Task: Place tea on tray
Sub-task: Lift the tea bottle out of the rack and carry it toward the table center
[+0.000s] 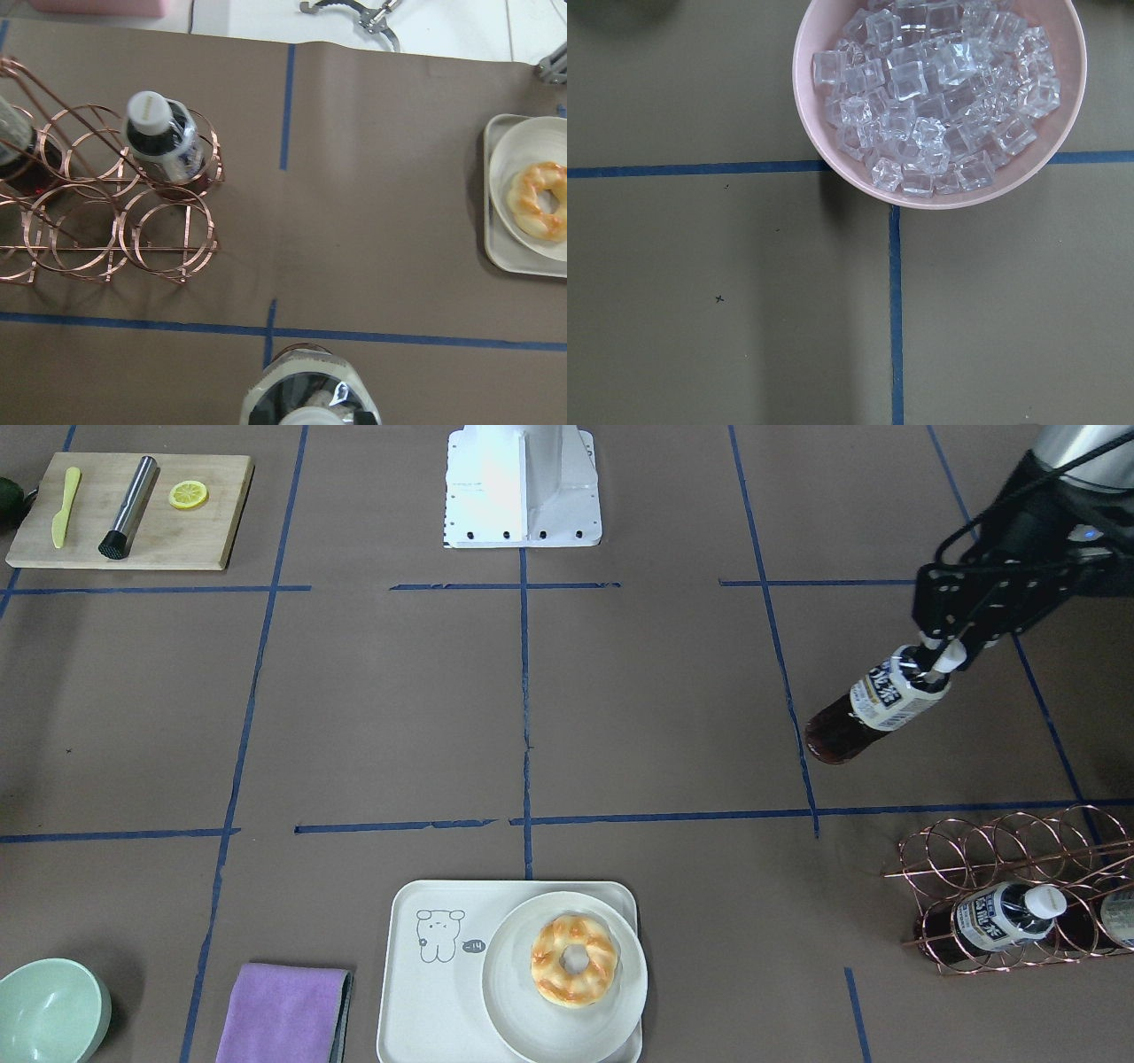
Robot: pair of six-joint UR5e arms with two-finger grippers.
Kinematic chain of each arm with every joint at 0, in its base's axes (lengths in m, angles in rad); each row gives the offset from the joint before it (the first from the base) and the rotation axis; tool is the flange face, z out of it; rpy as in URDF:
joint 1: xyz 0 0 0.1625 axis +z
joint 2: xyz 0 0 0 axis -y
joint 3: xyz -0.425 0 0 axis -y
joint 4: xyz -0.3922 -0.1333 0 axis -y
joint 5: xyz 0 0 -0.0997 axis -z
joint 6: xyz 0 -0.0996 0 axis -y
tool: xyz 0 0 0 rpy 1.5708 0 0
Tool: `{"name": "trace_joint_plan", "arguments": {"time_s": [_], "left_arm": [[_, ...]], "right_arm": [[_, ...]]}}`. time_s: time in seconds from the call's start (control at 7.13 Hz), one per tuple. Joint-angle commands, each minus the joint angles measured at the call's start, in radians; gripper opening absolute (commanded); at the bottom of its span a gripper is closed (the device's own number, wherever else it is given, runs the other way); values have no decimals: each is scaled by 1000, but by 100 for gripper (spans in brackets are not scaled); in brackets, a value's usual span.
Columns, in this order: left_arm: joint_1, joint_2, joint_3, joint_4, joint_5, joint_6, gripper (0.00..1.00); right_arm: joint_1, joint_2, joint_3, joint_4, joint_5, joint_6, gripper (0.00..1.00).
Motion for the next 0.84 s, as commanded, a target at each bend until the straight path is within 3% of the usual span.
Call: {"name": "trace_joint_plan", "arguments": {"time_s": [0.0, 0.28, 0.56, 0.7], "left_arm": [[174, -126, -6, 103, 131, -109, 0], [311, -266, 44, 164, 235, -210, 0], [418, -473, 271, 156, 323, -316, 0], [442, -526, 342, 155, 344, -318, 0]], "right_arm": [[-3, 2, 2, -2, 1, -1, 100], [0, 52, 2, -5, -7, -3, 100], [0, 45, 12, 0, -1, -2, 100], [0, 40, 22, -2, 1, -1, 100]]}}
